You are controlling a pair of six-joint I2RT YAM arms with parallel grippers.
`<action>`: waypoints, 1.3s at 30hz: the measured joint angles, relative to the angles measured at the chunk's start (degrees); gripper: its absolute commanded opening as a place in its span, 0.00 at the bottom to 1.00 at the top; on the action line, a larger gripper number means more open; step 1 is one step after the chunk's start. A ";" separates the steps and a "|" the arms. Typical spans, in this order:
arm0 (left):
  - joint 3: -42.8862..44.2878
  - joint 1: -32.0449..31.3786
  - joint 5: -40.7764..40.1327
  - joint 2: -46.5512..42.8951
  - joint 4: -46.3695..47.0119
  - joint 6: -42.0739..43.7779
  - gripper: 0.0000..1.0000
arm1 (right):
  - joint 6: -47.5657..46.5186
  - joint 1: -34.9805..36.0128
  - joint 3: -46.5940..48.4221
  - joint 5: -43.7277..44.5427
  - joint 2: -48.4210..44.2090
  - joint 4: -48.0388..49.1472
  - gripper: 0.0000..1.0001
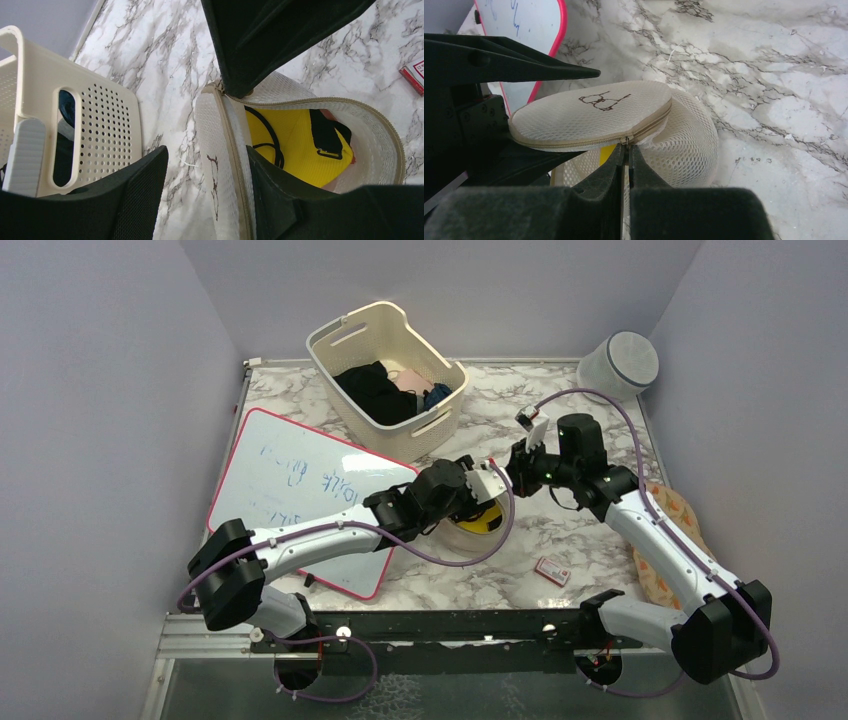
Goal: Unzip the laundry bag and remove the bra
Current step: Unzip the laundry bag at the center of the board.
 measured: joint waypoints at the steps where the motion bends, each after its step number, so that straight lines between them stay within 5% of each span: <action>1: 0.28 0.00 0.00 0.24 -0.11 0.00 0.43 | 0.00 -0.02 0.00 -0.31 0.00 -0.04 0.01; 10: 0.48 0.00 0.04 0.39 -0.22 -0.04 0.00 | 0.00 -0.02 0.00 -3.10 -0.02 -0.63 0.01; 29: -3.43 -0.87 0.15 -6.78 3.58 1.55 0.00 | 4.76 0.15 2.03 9.57 3.08 0.13 0.01; 39: -4.70 -1.25 -0.24 -8.59 5.16 2.10 0.00 | 5.62 -3.61 3.23 3.85 5.44 1.62 0.01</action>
